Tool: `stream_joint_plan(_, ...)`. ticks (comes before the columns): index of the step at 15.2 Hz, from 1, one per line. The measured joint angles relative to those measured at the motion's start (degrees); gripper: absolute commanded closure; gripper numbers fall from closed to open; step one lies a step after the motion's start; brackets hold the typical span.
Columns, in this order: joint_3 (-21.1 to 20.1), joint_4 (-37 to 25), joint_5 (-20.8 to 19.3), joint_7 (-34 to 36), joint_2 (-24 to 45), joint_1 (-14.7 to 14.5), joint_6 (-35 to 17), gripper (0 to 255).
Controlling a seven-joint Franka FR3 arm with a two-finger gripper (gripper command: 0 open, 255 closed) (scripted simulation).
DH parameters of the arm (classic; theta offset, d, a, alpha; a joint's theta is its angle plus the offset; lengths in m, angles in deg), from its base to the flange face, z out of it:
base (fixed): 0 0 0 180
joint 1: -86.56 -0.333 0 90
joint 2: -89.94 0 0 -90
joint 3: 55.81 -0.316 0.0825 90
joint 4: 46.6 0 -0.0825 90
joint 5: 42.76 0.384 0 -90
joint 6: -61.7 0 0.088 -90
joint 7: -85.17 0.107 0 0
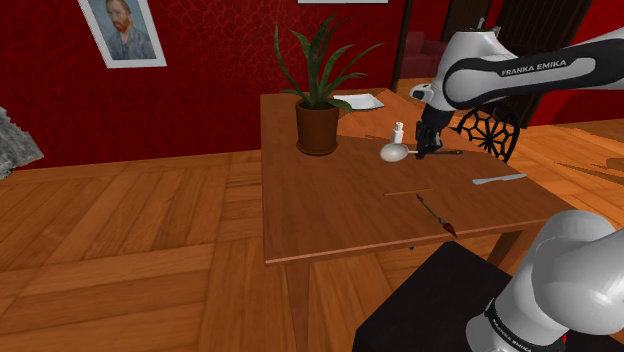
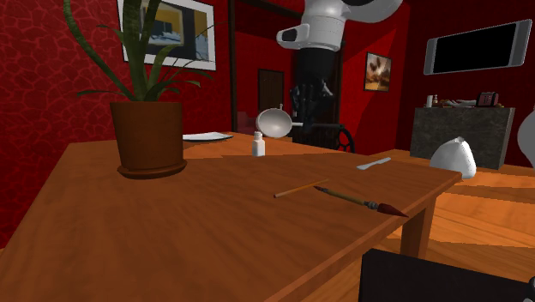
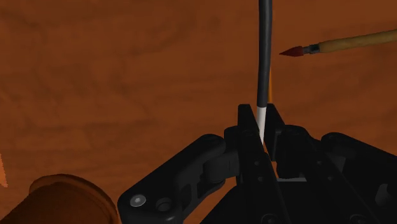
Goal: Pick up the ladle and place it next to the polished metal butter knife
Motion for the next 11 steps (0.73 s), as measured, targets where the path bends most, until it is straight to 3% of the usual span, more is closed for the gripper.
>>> stream_joint_plan(6, 7.71, -4.05, -1.19, -9.16, 2.64, 1.84, 0.03, 255)
stream_joint_plan(11, 15.27, -9.42, -0.2, -17.57, 7.51, 1.57, -0.62, 255)
